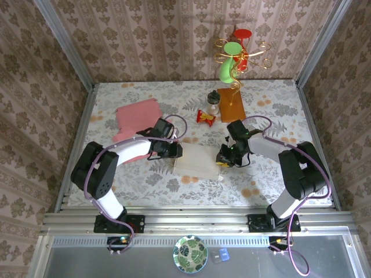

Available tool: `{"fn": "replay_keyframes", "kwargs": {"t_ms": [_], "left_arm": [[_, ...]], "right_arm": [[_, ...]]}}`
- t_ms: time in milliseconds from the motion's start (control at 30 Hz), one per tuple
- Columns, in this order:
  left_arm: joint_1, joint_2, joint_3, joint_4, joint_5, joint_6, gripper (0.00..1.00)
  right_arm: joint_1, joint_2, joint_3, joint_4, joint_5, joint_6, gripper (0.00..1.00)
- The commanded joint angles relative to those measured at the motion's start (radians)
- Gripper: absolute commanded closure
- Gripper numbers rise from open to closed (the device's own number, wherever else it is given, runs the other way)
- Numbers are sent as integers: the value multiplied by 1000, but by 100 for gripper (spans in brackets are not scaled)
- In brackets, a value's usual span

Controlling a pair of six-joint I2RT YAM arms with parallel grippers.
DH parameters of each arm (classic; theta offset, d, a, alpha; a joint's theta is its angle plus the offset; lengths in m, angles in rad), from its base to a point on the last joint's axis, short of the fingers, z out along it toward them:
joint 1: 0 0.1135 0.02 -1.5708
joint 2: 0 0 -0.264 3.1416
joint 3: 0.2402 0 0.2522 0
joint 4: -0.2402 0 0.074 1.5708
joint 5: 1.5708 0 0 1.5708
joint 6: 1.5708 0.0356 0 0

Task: Fold the paper box

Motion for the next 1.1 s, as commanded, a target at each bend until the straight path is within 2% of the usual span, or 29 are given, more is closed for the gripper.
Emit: {"fn": "replay_keyframes", "kwargs": {"t_ms": [0,133,367,467,733,1067], "left_arm": [[-7,-24,-29,-24,18,-12,75],[-7,-34,-43,-10,19,-16,76],[-6,-36,-53,9,28,-23,78],[-4,-37,-62,26,35,-30,80],[6,-44,-94,69,46,-44,84],[25,-67,-148,118,47,-60,89]], "right_arm": [[-4,8,-16,-20,73,-14,80],[-16,-13,-17,-16,57,-31,76],[-74,-102,-100,85,9,-51,42],[-93,-128,-137,138,-14,-52,32],[-114,-123,-239,356,-133,5,26],[-116,-111,-292,455,-182,15,24]]}}
